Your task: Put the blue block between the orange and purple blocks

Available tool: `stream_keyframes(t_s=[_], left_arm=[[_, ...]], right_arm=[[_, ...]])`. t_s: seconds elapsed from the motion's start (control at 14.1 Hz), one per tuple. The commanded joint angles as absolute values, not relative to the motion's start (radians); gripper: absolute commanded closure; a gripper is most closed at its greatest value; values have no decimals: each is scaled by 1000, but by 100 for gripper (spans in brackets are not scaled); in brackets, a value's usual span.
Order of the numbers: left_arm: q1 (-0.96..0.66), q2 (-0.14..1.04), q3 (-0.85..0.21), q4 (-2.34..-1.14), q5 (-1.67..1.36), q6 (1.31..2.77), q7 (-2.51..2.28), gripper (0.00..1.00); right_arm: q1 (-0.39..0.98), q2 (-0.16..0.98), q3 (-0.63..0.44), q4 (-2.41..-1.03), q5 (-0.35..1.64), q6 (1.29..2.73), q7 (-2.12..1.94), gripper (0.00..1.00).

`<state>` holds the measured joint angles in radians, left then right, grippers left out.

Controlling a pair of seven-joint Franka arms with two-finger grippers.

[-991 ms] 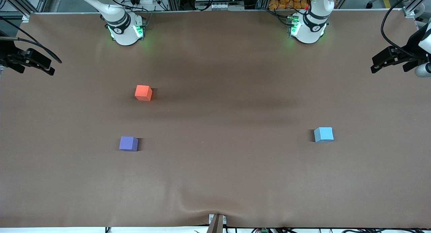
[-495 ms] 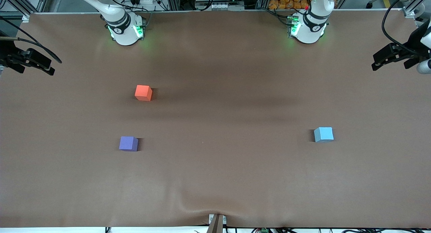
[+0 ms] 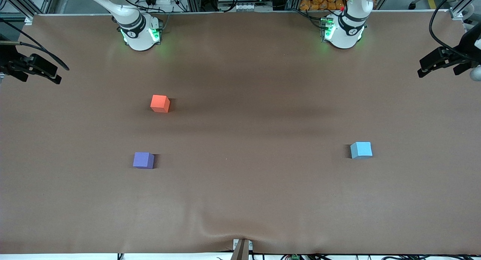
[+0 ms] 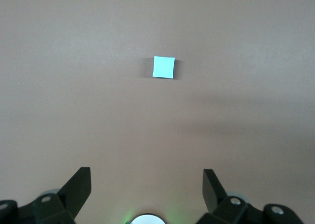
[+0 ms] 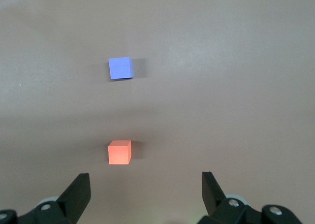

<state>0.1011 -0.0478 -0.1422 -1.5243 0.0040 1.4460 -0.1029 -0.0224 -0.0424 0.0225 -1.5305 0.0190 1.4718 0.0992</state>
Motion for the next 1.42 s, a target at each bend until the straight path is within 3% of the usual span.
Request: stream_keyframes(t_s=[0.0, 0.42, 0.64, 0.85, 1.13, 1.34], left_arm=[[107, -80, -146, -1555, -8, 1436, -115, 0], [106, -78, -147, -1574, -2, 1437, -114, 0], [121, -77, -144, -1655, -3, 1486, -115, 0], [127, -72, -147, -1774, -3, 1635, -115, 0], [129, -46, -147, -1998, -3, 1955, -114, 0], [129, 62, -147, -2037, -2, 2107, -114, 0]], right_arm=[[-48, -58, 32, -1545, 40, 1477, 84, 0], [-46, -58, 32, -1545, 40, 1477, 84, 0], [-46, -60, 32, -1545, 40, 1476, 84, 0], [-48, -60, 32, -1545, 40, 1476, 84, 0], [-48, -60, 32, -1546, 40, 1473, 84, 0], [-48, -60, 32, -1546, 40, 1473, 84, 0]])
